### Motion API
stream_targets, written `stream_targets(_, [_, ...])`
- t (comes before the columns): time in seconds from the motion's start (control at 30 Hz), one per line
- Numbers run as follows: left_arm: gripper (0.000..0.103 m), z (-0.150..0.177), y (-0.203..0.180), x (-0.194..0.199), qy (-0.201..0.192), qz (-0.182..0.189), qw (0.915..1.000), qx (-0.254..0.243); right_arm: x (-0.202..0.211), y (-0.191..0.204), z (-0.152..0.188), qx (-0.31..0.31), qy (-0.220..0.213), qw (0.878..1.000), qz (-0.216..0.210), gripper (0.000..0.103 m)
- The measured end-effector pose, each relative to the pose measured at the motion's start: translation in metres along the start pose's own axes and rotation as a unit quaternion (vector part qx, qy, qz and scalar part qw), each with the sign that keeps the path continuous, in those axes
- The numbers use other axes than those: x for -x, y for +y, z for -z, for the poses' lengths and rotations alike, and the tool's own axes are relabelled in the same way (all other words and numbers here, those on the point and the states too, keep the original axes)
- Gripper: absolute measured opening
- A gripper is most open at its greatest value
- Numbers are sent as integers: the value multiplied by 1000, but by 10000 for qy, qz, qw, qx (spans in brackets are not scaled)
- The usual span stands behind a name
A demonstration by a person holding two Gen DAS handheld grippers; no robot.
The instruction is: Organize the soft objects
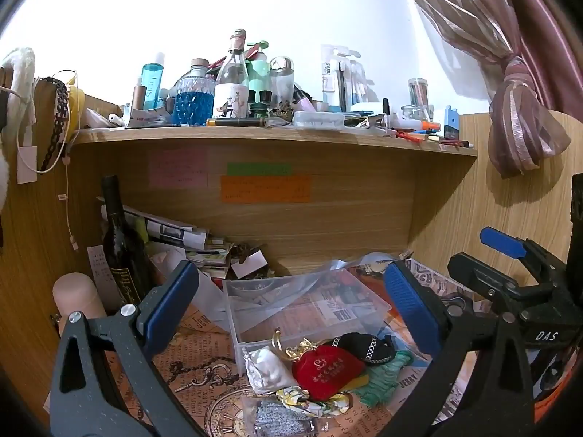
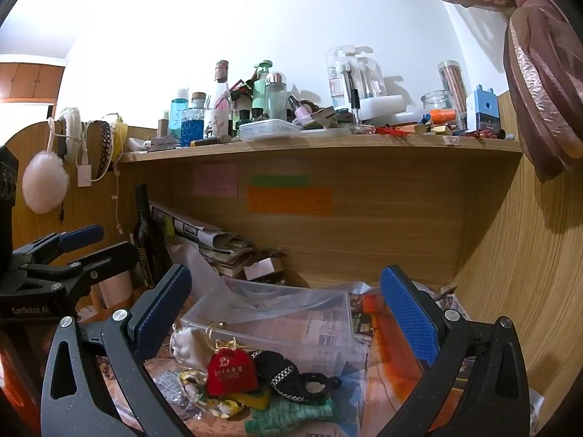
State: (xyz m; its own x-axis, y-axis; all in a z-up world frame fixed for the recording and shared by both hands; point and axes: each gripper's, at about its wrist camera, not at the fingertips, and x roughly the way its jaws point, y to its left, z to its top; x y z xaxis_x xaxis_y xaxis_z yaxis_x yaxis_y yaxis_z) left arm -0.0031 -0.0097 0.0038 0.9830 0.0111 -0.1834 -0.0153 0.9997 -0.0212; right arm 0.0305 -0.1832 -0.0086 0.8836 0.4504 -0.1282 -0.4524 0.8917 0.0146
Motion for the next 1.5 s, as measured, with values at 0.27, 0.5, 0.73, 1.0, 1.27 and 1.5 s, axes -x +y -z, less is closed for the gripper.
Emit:
stream_targets(0.27, [103,0,-2,2,4,21,10000,7,0,1,0,-12,3,10000,-11,103])
stream_targets(0.5, [103,-2,1,1,-8,39,10000,20,0,0,1,-23,0,10000,-20,103])
stream_targets(0.73, [103,-2,0,2,-21,42,10000,12,1,0,0,-32,-1,10000,-25,103])
stream_targets(1.0, [103,-2,-1,2,-30,44,10000,8,1,1,0,-36,-1,10000,-29,103])
stream_targets(1.27, [103,-1,-2,3,-34,48,10000,5,2,4,0,-27,-14,10000,-35,103])
stream_targets(1.5, [103,-1,-3,3,-34,62,10000,15,2,3,1,-30,-18,10000,-32,103])
